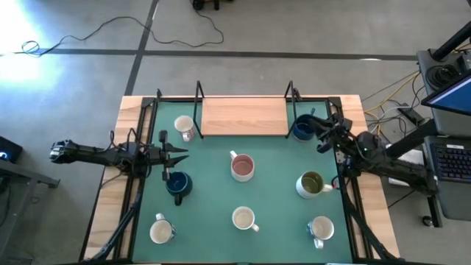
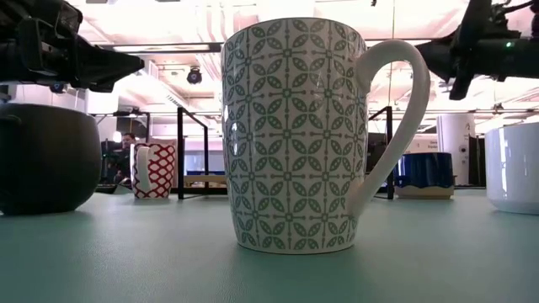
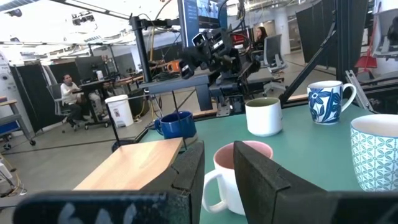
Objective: Place coffee mugs
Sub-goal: Put the blue mug on the shelf
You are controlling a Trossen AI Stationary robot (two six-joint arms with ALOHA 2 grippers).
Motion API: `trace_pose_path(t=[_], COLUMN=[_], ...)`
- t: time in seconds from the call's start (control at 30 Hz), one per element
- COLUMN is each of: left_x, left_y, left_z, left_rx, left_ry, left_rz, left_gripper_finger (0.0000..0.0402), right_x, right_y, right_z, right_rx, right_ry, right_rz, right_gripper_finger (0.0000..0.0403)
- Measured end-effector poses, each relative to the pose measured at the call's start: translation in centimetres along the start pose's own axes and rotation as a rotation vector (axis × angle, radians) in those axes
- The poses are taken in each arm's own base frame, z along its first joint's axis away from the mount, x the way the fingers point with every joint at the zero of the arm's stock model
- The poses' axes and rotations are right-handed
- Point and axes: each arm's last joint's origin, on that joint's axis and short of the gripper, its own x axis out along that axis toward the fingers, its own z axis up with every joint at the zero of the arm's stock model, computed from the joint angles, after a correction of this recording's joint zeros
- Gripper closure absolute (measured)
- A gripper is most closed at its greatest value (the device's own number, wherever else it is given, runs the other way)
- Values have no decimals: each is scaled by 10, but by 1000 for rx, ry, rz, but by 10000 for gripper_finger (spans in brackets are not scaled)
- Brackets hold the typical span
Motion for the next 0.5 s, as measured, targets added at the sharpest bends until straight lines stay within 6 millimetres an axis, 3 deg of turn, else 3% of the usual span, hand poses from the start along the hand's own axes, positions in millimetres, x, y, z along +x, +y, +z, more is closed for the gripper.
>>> trace_pose_path(t=[0.17, 0.33, 0.5], left_x=[0, 0, 0], left_y=[0, 0, 0], left_z=[0, 0, 0], left_rx=[0, 0, 0], left_ry=[0, 0, 0], left_rz=[0, 0, 0], left_gripper_finger=[333, 333, 333], right_x=[4, 14, 24], right_y=[0, 9, 15], right_z=[4, 29, 51], right_rx=[-23, -118, -155], right_ry=[-52, -77, 118], right_rz=[-41, -57, -177], right_gripper_finger=[319, 319, 319])
